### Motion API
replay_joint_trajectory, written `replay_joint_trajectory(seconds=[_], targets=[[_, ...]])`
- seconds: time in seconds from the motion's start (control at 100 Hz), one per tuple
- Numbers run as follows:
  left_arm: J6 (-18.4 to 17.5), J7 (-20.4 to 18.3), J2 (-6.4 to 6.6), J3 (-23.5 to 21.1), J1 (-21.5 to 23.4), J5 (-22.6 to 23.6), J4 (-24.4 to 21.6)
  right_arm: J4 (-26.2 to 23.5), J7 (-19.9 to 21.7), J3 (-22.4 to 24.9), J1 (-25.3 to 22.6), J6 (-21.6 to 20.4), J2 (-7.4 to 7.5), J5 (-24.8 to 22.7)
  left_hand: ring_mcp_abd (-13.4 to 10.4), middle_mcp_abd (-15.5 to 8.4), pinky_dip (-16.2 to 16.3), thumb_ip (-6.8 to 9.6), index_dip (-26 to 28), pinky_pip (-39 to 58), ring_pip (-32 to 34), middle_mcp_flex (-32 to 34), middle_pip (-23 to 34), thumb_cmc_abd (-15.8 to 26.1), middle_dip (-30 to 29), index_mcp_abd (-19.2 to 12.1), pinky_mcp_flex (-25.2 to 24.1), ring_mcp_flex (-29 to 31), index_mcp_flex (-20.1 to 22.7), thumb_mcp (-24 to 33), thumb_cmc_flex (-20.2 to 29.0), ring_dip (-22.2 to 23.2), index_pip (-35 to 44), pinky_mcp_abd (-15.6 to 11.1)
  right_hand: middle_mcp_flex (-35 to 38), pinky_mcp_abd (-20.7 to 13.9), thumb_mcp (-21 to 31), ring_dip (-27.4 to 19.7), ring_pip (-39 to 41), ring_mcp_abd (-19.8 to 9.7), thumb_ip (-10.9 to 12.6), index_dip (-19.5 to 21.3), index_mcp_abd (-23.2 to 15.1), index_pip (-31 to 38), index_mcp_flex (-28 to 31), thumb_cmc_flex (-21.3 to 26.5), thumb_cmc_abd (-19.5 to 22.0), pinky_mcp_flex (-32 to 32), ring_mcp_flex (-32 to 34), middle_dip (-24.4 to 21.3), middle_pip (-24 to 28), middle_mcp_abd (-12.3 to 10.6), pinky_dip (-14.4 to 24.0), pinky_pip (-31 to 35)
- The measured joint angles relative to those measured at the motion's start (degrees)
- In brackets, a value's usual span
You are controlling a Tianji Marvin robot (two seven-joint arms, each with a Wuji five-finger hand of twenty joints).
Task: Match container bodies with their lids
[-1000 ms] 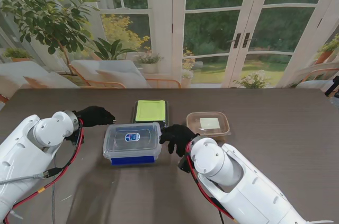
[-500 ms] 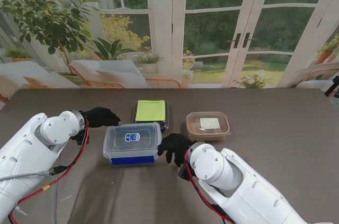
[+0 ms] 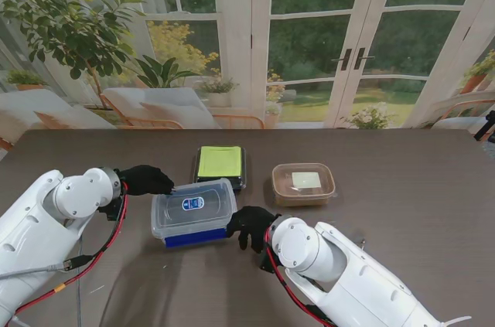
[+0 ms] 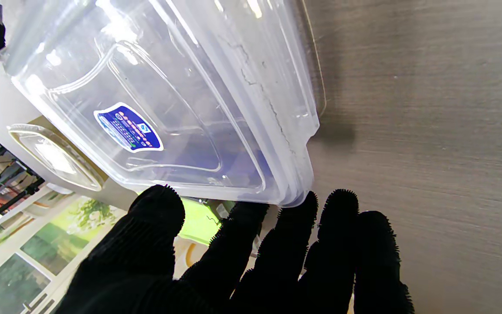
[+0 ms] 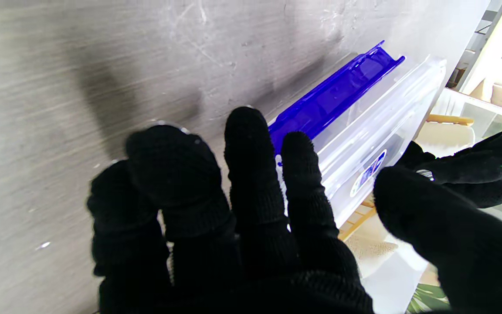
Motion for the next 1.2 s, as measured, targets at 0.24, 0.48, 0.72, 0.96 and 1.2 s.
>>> replay_joint_trajectory(seconds=[0.24,0.48,0.72,0.96,1.2], targets=[[1.9,-1.6,0.59,-2.0,3.4,0.9,-4.5,0.7,-0.4,-1.1,0.8,0.1,-0.67,0.6,-0.1,1.3,0.0,0.00,-0.1,-0.1,-0.1,0.0,0.2,0.0,0.0,2.0,0.0,-0.1,-0.2,-0.4,0.0,0.0,-1.6,0.0,0.0,0.0,0.0,0.0,0.3,0.0,0.0,-0.4,0.3,0.6,-3.5,0.0,0.0,0.0,0.0,0.0,0.0,0.0,0.0,0.0],[3.5,-3.5,1.07,-3.4,5.9,1.7,-8.2,0.9,-0.9,-1.4,0.9,0.4,-0.94,0.7,-0.2,2.4,0.0,0.00,-0.1,-0.2,-0.1,0.0,0.0,0.0,0.0,4.1,0.0,-0.3,-0.8,-1.0,0.0,-0.5,-1.9,0.0,0.0,0.0,0.0,0.0,0.7,0.0,0.0,-0.4,0.3,2.3,-3.5,0.0,0.0,0.0,0.0,0.0,0.1,0.0,0.0,0.0],[5.4,-5.1,1.49,-4.2,7.9,1.9,-11.2,1.0,-1.0,-1.7,1.4,1.0,-1.00,0.6,-0.2,4.2,0.0,0.00,-0.5,-0.2,-0.1,0.0,-0.5,0.6,0.0,6.5,0.0,-0.5,-1.4,-1.7,0.0,-0.7,-2.4,0.2,0.0,0.0,0.0,0.0,0.8,0.0,0.0,-0.4,0.6,4.0,-3.4,0.0,0.0,0.0,0.0,0.0,0.1,0.0,0.0,0.0],[6.9,-7.9,2.07,-4.5,9.1,1.8,-14.0,1.1,-0.8,-1.5,1.5,1.1,-0.93,0.4,-0.3,5.0,0.0,0.00,-0.6,-0.2,-0.2,0.0,-0.1,1.2,0.0,9.4,0.0,-0.5,-1.5,-2.3,0.1,-0.9,-2.9,0.8,0.0,0.0,0.0,0.0,0.9,0.0,0.0,-0.4,0.7,4.8,-3.3,0.0,0.0,0.0,0.0,0.0,0.6,0.0,0.0,0.0],[8.3,-10.5,2.59,-4.8,10.7,1.7,-17.3,1.2,-0.8,-1.2,1.6,1.2,-0.83,0.3,-0.3,5.1,0.0,0.00,-0.5,-0.2,-0.2,0.6,0.3,1.8,0.0,12.1,0.3,-0.4,-1.5,-4.0,0.2,-0.9,-2.8,0.9,0.0,0.0,0.0,0.0,1.1,0.0,0.0,-0.4,1.5,6.0,-3.3,0.0,0.1,0.0,0.0,0.0,0.7,0.0,0.0,0.0]])
